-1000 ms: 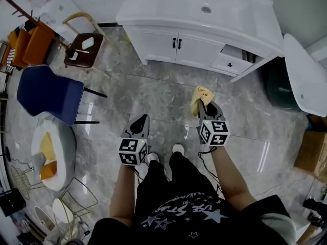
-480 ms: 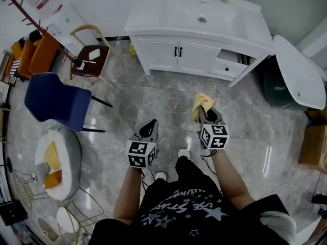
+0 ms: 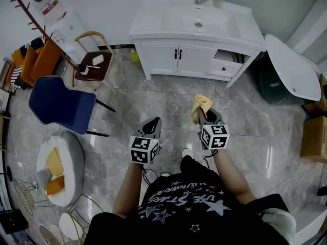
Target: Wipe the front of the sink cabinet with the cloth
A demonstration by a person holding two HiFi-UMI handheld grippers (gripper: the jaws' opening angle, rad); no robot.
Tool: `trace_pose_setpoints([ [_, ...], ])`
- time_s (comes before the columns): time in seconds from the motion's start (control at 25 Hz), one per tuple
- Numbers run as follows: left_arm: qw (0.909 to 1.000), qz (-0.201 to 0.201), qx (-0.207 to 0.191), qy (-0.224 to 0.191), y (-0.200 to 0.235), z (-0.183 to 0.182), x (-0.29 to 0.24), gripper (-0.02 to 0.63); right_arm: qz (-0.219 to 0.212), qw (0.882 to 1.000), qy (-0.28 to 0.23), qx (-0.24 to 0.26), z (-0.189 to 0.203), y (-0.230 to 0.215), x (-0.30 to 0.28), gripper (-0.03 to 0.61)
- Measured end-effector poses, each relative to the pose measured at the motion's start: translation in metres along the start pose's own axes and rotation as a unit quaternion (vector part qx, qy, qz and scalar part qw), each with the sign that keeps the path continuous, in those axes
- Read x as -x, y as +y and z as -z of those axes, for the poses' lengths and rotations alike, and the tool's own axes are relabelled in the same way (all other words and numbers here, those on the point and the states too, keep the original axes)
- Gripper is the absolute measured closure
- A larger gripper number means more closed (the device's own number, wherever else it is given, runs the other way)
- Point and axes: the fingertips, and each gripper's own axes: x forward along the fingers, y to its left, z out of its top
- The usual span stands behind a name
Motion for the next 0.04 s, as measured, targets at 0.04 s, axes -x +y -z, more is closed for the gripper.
trace_pose_setpoints([
  [0.04,1.0,0.001,-0.001,0.0,-0.0003,0.0024,0.005,0.598,-0.002,1.0,0.0,0.005,0.0016,0.0049,0.0046,0.512],
])
